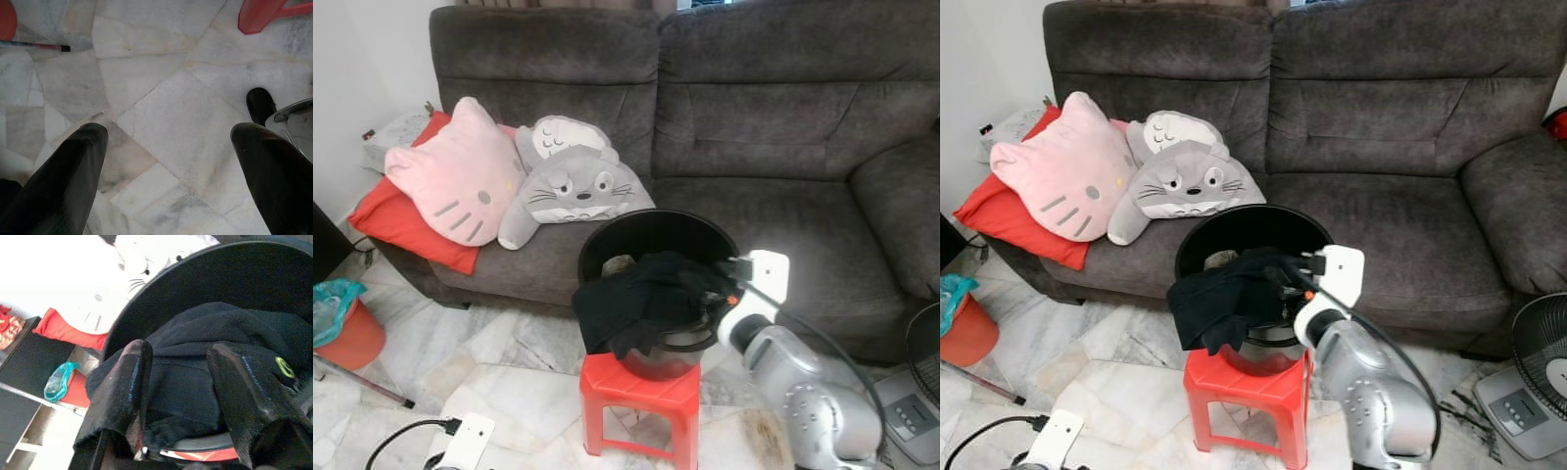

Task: Hang hanger

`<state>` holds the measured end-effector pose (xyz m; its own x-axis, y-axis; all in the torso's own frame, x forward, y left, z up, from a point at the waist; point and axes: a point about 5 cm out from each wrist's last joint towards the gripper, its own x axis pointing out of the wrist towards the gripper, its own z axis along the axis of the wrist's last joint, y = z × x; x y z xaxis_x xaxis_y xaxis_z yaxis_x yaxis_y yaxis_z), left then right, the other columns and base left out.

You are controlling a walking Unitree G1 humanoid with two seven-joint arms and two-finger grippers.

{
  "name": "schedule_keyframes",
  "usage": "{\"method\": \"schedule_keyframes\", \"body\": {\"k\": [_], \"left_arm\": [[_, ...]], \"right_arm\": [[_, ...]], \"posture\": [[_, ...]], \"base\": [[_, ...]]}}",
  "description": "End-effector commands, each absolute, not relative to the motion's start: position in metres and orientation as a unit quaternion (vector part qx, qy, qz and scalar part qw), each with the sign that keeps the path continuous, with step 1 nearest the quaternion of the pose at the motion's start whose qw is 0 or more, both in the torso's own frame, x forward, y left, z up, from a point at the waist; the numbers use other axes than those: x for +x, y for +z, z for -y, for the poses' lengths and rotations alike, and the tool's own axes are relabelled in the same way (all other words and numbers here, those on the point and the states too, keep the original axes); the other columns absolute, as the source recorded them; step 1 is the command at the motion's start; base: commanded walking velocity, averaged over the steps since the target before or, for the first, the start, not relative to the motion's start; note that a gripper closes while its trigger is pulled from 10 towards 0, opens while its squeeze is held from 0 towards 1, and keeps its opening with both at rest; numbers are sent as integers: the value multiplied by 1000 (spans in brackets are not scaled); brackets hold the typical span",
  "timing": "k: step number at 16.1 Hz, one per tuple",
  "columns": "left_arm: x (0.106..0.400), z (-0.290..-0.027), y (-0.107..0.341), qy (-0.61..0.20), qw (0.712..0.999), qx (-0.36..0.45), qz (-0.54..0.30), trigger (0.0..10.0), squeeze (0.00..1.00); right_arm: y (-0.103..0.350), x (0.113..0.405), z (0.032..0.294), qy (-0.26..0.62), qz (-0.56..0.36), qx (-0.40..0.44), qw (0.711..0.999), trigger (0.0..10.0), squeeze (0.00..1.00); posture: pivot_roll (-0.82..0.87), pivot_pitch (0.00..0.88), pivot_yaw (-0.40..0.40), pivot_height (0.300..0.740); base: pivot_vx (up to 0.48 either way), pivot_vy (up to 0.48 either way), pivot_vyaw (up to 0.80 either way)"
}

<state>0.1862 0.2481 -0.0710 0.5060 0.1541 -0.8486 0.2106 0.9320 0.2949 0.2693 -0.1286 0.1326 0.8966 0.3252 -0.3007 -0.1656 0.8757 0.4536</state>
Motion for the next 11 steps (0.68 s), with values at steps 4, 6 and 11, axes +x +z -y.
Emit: {"method": "schedule_keyframes", "body": {"k": [4,6,11], "left_arm": [[185,-252,-71,-17,844,189,-501,10000,0],[185,-251,-71,-18,844,189,-501,10000,0],[185,-251,-71,-16,844,187,-502,10000,0]], "right_arm": [[120,276,121,118,-223,324,912,10000,1000],[113,277,123,142,-241,308,909,10000,1000],[109,276,132,209,-261,163,928,10000,0]], "posture": [[-129,0,80,740],[-131,0,80,740],[-125,0,77,740]], "base": [[0,0,0],[0,0,0],[0,0,0]]}}
